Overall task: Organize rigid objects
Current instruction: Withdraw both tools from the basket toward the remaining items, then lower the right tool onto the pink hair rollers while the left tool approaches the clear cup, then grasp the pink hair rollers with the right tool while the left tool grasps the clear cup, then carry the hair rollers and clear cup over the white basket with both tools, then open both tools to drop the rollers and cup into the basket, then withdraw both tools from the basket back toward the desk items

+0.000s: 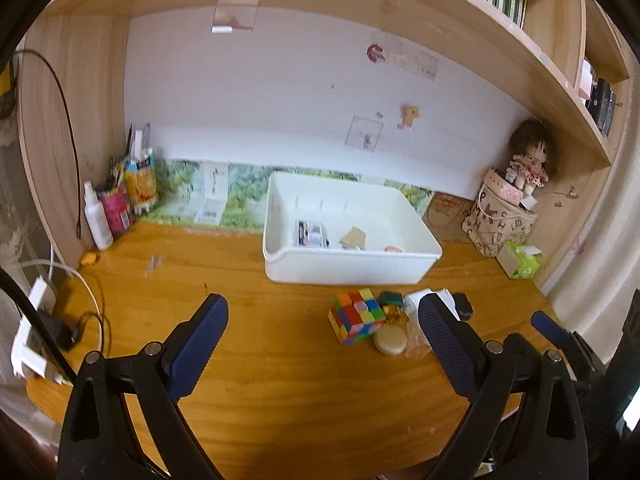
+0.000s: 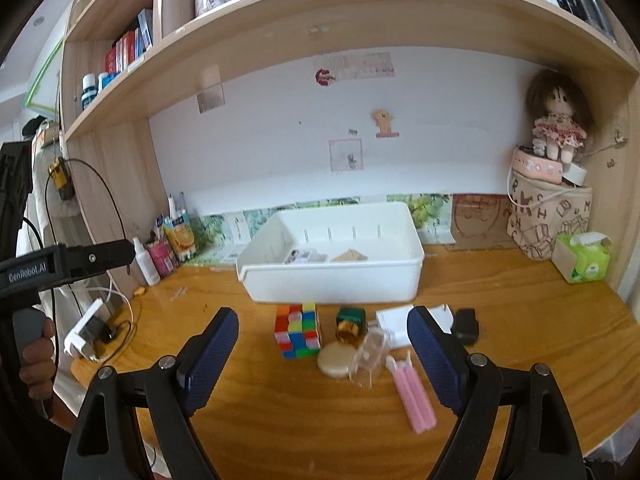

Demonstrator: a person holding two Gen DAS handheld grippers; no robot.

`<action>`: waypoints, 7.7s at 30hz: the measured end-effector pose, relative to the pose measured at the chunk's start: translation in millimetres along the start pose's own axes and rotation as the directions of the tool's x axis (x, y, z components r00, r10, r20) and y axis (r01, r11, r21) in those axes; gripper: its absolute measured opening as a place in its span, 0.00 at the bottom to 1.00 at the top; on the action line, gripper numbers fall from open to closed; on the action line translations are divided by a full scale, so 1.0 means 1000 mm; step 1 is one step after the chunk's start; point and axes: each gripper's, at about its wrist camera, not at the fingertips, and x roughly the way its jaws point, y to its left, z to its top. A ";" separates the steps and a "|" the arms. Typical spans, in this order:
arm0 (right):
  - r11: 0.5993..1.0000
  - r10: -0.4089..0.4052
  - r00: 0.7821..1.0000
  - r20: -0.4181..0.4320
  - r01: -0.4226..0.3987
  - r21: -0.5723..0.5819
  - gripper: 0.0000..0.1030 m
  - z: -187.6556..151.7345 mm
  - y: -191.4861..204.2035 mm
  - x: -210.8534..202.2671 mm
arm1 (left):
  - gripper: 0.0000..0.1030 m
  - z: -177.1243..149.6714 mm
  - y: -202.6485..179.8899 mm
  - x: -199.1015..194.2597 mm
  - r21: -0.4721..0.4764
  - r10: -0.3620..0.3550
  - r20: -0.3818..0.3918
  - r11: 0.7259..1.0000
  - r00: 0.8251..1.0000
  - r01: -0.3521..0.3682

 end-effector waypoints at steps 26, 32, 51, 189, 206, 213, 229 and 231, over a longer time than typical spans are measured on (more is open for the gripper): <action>0.998 -0.066 0.951 -0.302 0.060 -0.029 0.84 -0.059 -0.066 0.040 | 0.94 -0.037 -0.071 0.090 -0.054 -0.054 -0.333 0.998 0.941 0.038; 0.998 -0.012 0.923 -0.385 -0.014 -0.063 0.84 -0.062 -0.078 0.064 | 0.94 -0.037 -0.095 0.117 -0.047 -0.043 -0.389 0.999 0.920 0.027; 0.945 0.147 0.793 -0.591 -0.289 -0.153 0.46 -0.065 -0.109 0.129 | 0.92 -0.040 -0.134 0.210 -0.141 -0.004 -0.534 0.986 0.846 -0.084; 0.972 0.232 0.932 -0.279 -0.208 0.111 0.33 0.116 -0.067 0.297 | 0.35 0.120 0.003 0.265 -0.024 -0.075 -0.182 0.997 0.980 0.072; 0.988 0.116 0.980 -0.159 -0.097 0.119 0.79 0.131 -0.058 0.247 | 0.80 0.129 0.002 0.233 0.018 -0.072 -0.143 0.997 0.987 0.076; 0.991 0.079 0.992 -0.096 -0.068 0.113 0.81 0.135 -0.047 0.212 | 0.80 0.131 -0.002 0.209 0.061 -0.085 -0.119 0.994 0.989 0.093; 0.999 0.041 0.998 0.042 -0.040 -0.011 0.85 0.145 -0.025 0.119 | 0.81 0.123 -0.015 0.136 0.049 -0.026 -0.021 0.998 0.999 0.027; 0.999 0.042 0.996 0.072 -0.040 -0.027 0.93 0.142 -0.023 0.103 | 0.81 0.119 -0.017 0.126 0.046 -0.004 -0.009 0.999 1.000 0.004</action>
